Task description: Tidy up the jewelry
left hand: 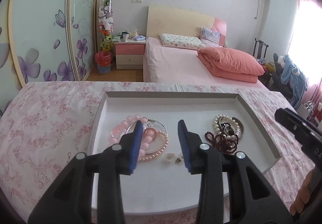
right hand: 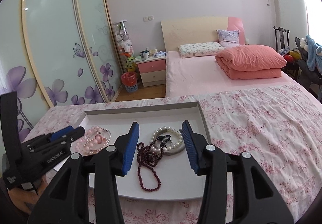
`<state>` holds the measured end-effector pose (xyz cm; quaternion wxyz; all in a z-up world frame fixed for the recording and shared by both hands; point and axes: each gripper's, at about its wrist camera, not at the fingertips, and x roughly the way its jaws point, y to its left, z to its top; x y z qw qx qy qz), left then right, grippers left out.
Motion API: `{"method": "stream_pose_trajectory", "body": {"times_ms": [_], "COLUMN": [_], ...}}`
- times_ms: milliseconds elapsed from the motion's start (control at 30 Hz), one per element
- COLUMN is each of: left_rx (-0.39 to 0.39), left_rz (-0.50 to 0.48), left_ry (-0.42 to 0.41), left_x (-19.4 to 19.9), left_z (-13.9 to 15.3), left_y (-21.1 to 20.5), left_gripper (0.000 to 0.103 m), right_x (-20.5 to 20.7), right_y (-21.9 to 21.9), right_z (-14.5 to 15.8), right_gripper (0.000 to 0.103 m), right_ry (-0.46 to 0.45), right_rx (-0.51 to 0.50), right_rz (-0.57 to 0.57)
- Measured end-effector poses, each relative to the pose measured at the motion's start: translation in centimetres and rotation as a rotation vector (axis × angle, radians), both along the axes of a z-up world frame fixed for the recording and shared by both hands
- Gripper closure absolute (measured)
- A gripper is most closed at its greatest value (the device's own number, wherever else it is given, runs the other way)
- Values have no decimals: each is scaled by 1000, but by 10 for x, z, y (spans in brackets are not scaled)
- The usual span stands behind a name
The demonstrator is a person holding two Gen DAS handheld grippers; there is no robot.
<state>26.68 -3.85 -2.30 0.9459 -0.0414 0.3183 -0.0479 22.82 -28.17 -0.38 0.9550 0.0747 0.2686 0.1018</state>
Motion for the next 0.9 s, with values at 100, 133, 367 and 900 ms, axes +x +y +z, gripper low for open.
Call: {"method": "stream_pose_trajectory", "body": {"times_ms": [100,133,367,900], "left_rx": [-3,-11,-20,24], "left_rz": [22,32,95,130], "left_ry": [-15,-14,-39,-155], "left_x": [-7,-10,-43,-146], "left_z": [6,8,21,40], "left_y": [9,15,44,64], "left_gripper": [58,58,42,4], "right_x": [-4,-6,-28,-96], "right_y": [1,1,9,16], "right_z": [2,2,8,16], "right_gripper": [57,57,49,2], "right_ry": [0,-1,-8,-61], "right_rx": [4,6,1,-23], "right_rz": [2,3,23,26]}}
